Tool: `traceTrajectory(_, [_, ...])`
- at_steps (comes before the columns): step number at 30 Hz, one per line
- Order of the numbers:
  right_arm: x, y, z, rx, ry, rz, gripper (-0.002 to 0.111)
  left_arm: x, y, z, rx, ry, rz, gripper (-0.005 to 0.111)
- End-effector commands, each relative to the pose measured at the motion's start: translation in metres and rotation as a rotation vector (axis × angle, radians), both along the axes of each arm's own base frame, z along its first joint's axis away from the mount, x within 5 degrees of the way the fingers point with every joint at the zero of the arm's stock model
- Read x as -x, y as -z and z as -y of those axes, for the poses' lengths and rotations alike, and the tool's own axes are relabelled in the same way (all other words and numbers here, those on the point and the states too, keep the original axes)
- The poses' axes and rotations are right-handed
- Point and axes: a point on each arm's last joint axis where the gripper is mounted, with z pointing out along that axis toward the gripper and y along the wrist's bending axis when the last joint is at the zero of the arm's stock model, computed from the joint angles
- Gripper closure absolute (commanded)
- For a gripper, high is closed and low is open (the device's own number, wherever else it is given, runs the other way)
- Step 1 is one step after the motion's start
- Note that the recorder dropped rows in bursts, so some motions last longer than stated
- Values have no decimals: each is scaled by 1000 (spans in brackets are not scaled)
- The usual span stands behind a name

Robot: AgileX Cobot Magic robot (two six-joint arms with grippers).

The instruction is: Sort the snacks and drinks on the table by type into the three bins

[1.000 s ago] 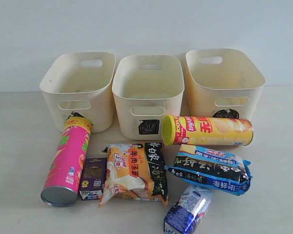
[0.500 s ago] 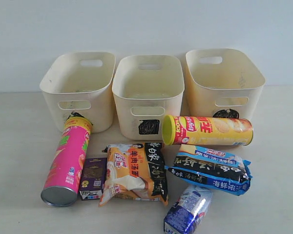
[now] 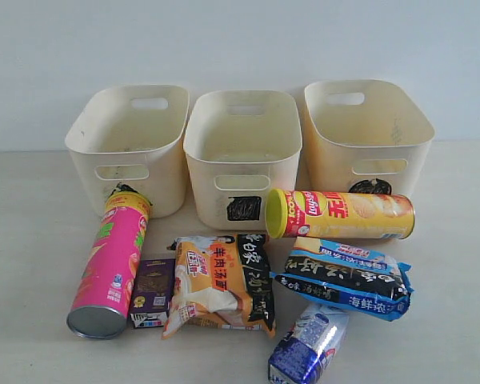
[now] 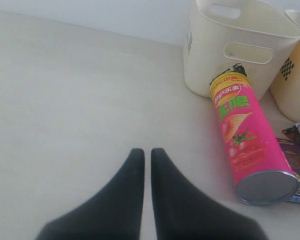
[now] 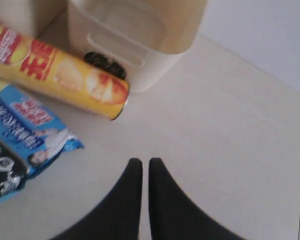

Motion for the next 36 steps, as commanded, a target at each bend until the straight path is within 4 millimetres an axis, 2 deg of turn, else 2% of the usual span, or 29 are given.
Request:
traceTrajectory(1, [0,7,-17,147,-182,-69,106,0,-2,0,14,-5,11,102])
traceTrajectory(9, [7,23,-47,377,-533,-164,106,0,-2,0,14,-5,11,102])
traceTrajectory(17, [6,41,-74,392,-660,-230,104,0,-2,0,14,-5,11,102])
traceTrajectory(19, [3,48,-81,396,-680,-258,97,0,-2,0,14,-5,11,102])
traceTrajectory(20, [1,53,-83,400,-687,-276,89,0,-2,0,14,-5,11,102])
traceTrajectory(23, [-4,65,-88,404,-691,-327,58,0,-2,0,14,-5,11,102])
traceTrajectory(26, [-8,76,-95,358,-684,-374,20,0,-2,0,14,-5,11,102])
traceTrajectory(28, [-12,86,-100,336,-685,-407,3,0,-2,0,14,-5,11,102])
traceTrajectory(36, [-30,113,-109,342,-658,-422,3,0,-2,0,14,-5,11,102])
